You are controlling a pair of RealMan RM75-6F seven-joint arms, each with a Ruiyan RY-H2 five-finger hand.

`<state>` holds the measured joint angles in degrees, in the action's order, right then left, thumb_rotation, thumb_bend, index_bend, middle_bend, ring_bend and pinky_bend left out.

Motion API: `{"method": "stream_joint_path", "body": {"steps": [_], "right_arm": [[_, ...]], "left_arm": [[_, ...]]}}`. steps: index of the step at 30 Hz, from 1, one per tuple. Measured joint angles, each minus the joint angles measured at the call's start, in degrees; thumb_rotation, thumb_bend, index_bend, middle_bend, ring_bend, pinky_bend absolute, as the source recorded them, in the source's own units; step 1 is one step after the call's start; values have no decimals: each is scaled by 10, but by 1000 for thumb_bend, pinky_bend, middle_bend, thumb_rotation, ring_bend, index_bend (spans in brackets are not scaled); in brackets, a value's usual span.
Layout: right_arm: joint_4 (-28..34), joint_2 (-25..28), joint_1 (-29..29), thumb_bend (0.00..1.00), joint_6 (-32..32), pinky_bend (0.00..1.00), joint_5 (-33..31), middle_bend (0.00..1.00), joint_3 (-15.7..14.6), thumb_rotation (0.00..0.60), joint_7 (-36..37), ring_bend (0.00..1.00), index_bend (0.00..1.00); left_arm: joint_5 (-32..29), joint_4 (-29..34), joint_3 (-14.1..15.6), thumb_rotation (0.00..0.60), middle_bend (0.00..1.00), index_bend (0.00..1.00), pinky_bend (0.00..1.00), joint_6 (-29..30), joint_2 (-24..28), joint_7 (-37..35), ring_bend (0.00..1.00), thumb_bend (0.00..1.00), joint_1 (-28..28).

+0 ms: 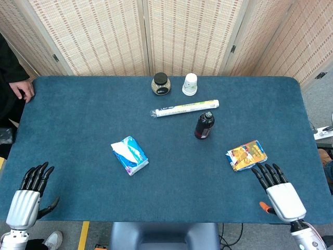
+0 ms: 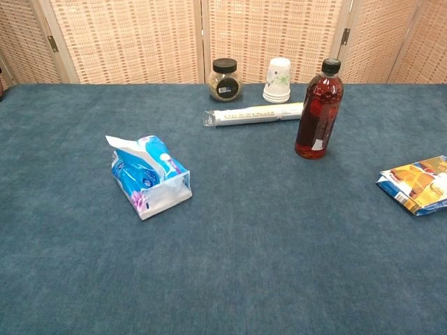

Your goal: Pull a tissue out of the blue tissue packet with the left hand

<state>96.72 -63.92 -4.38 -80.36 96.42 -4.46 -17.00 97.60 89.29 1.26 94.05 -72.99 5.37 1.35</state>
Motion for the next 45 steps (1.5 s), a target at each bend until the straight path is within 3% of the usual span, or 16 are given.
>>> {"method": "stream_joint_path", "body": {"steps": [21, 29, 35, 45], "right_arm": [[2, 1, 3, 27, -9, 0, 6, 0, 0, 600, 2, 0, 0], [1, -2, -1, 26, 3, 0, 2, 0, 0, 600, -4, 0, 0], [1, -1, -3, 26, 4, 0, 1, 0, 1, 600, 0, 0, 0], [1, 4, -4, 27, 5, 0, 4, 0, -1, 600, 12, 0, 0]], "left_arm": [[13, 4, -1, 600, 0, 0, 123, -14, -1, -2, 0, 352, 15], [14, 31, -26, 600, 0, 78, 214, -74, -7, 15, 1, 353, 71], [7, 58, -51, 600, 0, 173, 265, -138, -20, 48, 47, 425, 125], [-35, 44, -78, 600, 0, 238, 274, -219, -92, 103, 56, 445, 193]]}}
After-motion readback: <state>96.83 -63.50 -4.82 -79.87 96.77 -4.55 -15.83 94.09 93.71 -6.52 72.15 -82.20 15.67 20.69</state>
